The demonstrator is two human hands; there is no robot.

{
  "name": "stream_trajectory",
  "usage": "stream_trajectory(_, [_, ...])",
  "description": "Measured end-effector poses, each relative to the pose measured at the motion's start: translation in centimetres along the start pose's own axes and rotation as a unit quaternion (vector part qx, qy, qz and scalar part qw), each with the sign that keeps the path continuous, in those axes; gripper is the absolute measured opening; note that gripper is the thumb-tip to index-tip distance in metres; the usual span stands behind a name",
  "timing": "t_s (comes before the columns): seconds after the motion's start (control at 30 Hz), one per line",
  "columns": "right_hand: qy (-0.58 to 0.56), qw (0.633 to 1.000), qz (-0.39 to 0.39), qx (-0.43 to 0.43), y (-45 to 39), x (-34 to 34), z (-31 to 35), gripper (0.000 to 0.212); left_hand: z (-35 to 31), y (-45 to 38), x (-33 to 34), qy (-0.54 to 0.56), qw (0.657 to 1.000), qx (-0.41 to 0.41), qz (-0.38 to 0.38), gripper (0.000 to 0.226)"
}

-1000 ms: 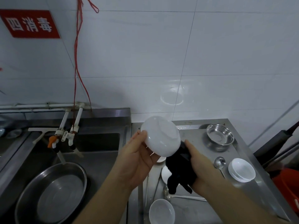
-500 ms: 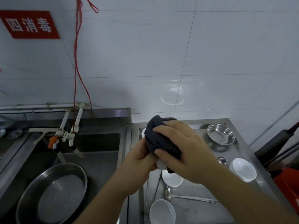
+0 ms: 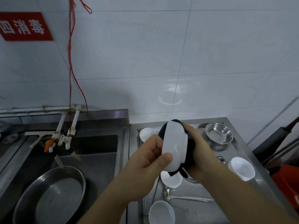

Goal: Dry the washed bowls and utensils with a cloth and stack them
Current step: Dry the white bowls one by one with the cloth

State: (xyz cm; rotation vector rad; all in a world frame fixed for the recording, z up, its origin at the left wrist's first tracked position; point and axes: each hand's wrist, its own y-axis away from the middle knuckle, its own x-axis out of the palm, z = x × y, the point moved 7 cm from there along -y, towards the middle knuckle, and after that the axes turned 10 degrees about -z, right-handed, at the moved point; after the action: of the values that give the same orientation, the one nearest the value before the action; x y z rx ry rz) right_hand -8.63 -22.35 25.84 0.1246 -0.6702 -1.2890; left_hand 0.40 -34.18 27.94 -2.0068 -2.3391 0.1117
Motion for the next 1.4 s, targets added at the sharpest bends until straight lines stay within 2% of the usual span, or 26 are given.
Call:
stream_trajectory(0.17, [-0.103, 0.992, -0.010, 0.068, 0.7, 0.0, -2.8, 0.047, -0.4, -0.6, 0.8, -0.068, 0.997, 0.024, 0.006, 0.029])
stream_trajectory(0.27, [-0.119, 0.990, -0.032, 0.068, 0.5, -0.2, -2.7, 0.044, -0.5, -1.2, 1.3, -0.092, 0.996, 0.013, 0.013, 0.032])
stream_trajectory(0.37, [-0.105, 0.993, -0.030, 0.034, 0.2, -0.3, -0.7, 0.040, -0.7, -1.7, 1.1, -0.045, 0.999, -0.009, 0.023, 0.034])
stream_trajectory(0.47, [-0.056, 0.998, -0.022, 0.003, 0.0, -0.6, 1.2, 0.044, -1.6, -2.6, 0.3, 0.054, 0.997, -0.048, 0.003, 0.034])
stream_trajectory(0.53, [-0.016, 0.999, -0.031, 0.002, 0.0, -0.8, 1.5, 0.057, -2.0, -3.1, -0.4, 0.077, 0.994, -0.078, -0.025, 0.033])
stream_trajectory(0.6, [-0.011, 0.999, -0.048, 0.009, 0.3, -0.9, 1.5, 0.065, -1.9, -3.3, -0.7, 0.035, 0.997, -0.074, -0.001, 0.041])
stream_trajectory(0.67, [-0.023, 0.999, -0.046, 0.004, 0.5, -0.7, 1.4, 0.050, -1.7, -3.1, -0.4, -0.018, 0.998, -0.055, 0.030, 0.035])
stream_trajectory(0.77, [-0.055, 0.997, -0.027, 0.039, 0.5, -0.6, -0.2, 0.052, -1.2, -2.6, -0.1, -0.103, 0.994, -0.016, 0.039, 0.031])
stream_trajectory(0.87, [-0.066, 0.993, -0.057, 0.075, 0.9, -0.6, -1.2, 0.036, -0.8, -2.0, 0.9, -0.214, 0.975, 0.026, 0.055, 0.014])
stream_trajectory(0.93, [-0.063, 0.992, -0.078, 0.083, 1.0, -0.7, -1.3, 0.030, -0.5, -1.9, 1.3, -0.263, 0.961, 0.044, 0.065, 0.012])
stream_trajectory(1.0, [-0.050, 0.993, -0.073, 0.077, 1.1, -0.5, -0.7, 0.033, -0.5, -2.0, 1.4, -0.249, 0.965, 0.044, 0.068, 0.019])
stream_trajectory(1.13, [-0.026, 0.999, -0.023, 0.041, 0.9, -0.1, 0.4, 0.046, -1.5, -2.7, 0.8, -0.089, 0.995, -0.018, 0.028, 0.037])
stream_trajectory(1.2, [-0.005, 1.000, -0.010, 0.025, 1.1, 0.1, 0.6, 0.053, -1.6, -3.1, 0.4, -0.066, 0.997, -0.028, 0.020, 0.038])
stream_trajectory(1.3, [-0.006, 0.999, -0.027, 0.026, 1.3, -0.1, 0.2, 0.055, -1.3, -2.9, 0.4, -0.131, 0.991, 0.000, 0.029, 0.026])
stream_trajectory(1.4, [-0.008, 0.996, -0.083, 0.022, 1.7, -0.5, -0.1, 0.040, -0.9, -2.5, 0.9, -0.251, 0.967, 0.044, 0.017, 0.012])
